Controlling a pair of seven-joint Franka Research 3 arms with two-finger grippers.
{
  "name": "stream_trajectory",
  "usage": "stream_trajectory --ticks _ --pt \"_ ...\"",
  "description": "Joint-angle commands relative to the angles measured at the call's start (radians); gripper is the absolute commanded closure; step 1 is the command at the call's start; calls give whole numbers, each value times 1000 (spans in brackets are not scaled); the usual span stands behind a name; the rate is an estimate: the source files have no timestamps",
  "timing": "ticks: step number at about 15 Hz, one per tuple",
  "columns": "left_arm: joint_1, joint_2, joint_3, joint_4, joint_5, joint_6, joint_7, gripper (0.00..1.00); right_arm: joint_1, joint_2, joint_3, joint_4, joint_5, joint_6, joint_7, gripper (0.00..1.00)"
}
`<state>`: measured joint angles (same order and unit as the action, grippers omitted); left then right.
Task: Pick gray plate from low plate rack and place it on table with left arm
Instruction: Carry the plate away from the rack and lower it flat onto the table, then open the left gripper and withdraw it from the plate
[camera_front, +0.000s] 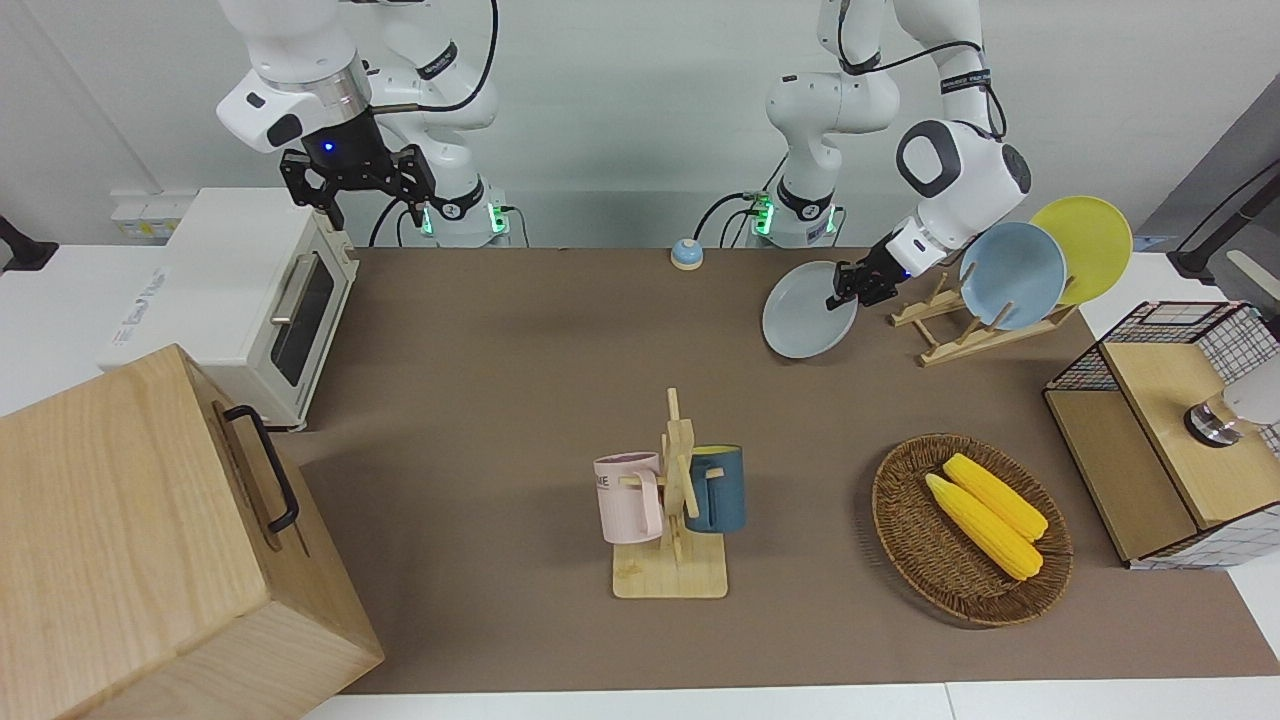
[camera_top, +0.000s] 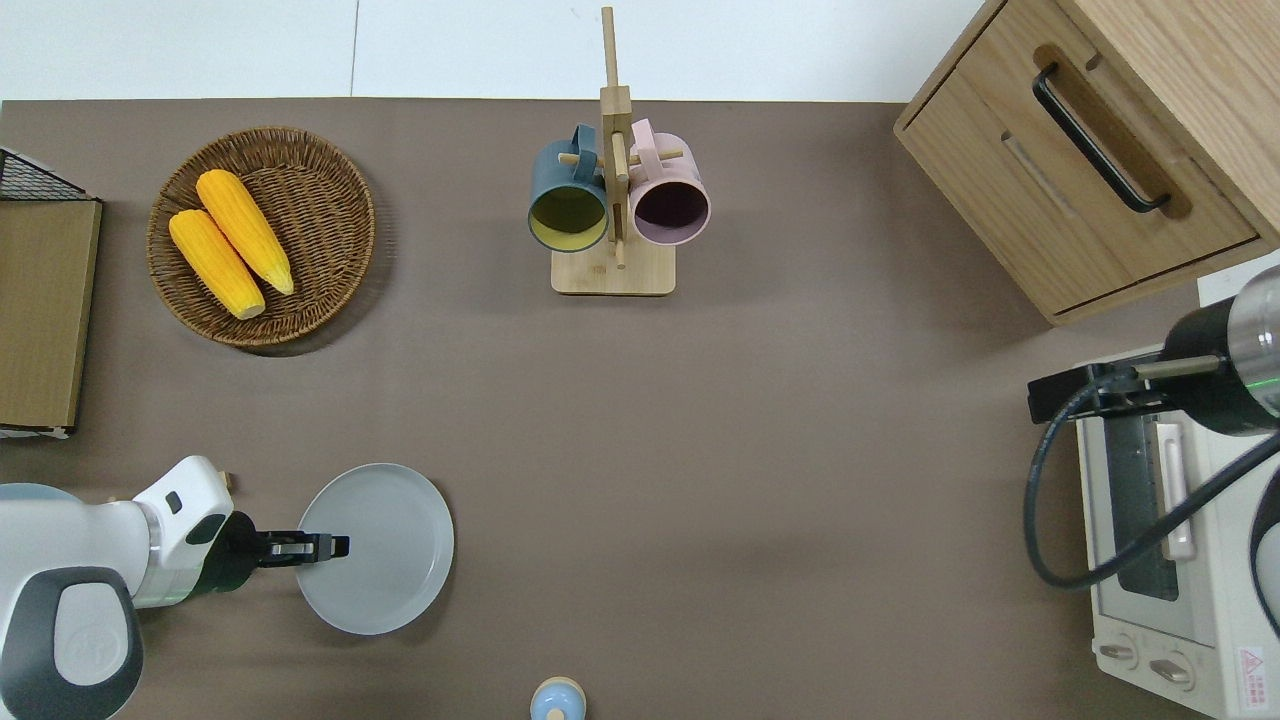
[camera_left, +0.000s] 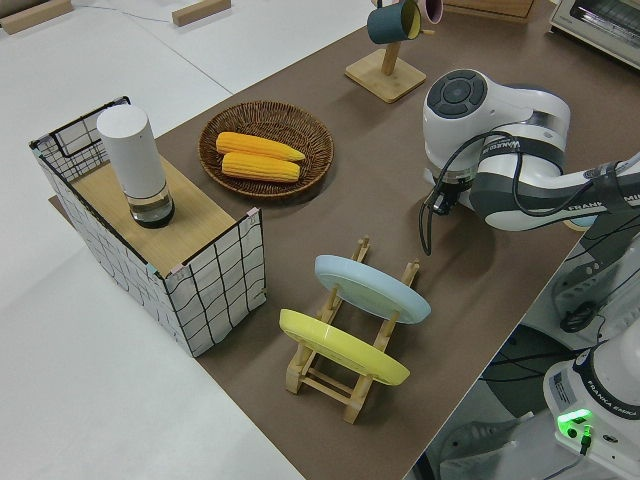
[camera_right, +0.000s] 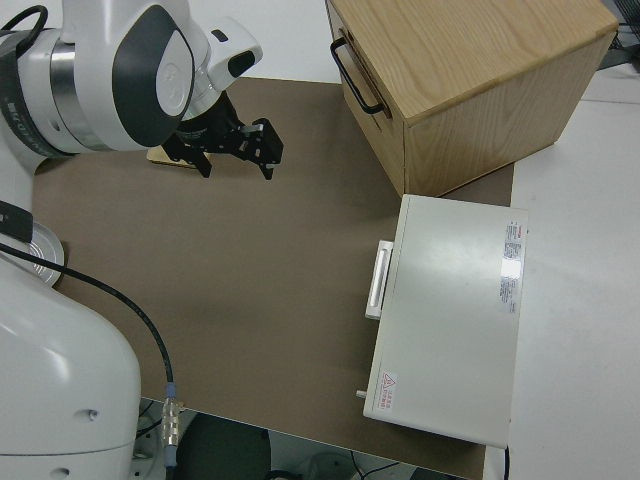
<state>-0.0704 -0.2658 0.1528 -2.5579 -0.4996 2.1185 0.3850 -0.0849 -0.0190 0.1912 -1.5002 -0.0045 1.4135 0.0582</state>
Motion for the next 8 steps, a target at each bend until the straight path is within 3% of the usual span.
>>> stream_trajectory --ticks 1,4,5,8 --pt "-23 10 2 -22 -17 49 20 720 -7 -2 7 6 6 -15 0 11" --pt "-25 10 -7 -15 -8 49 17 230 -7 -2 7 6 6 -15 0 13" --pt "-23 10 -6 -12 -4 48 17 11 -7 -2 5 6 6 -15 0 13" --pt "-19 13 -6 31 45 44 6 9 -7 -2 5 6 6 -15 0 11"
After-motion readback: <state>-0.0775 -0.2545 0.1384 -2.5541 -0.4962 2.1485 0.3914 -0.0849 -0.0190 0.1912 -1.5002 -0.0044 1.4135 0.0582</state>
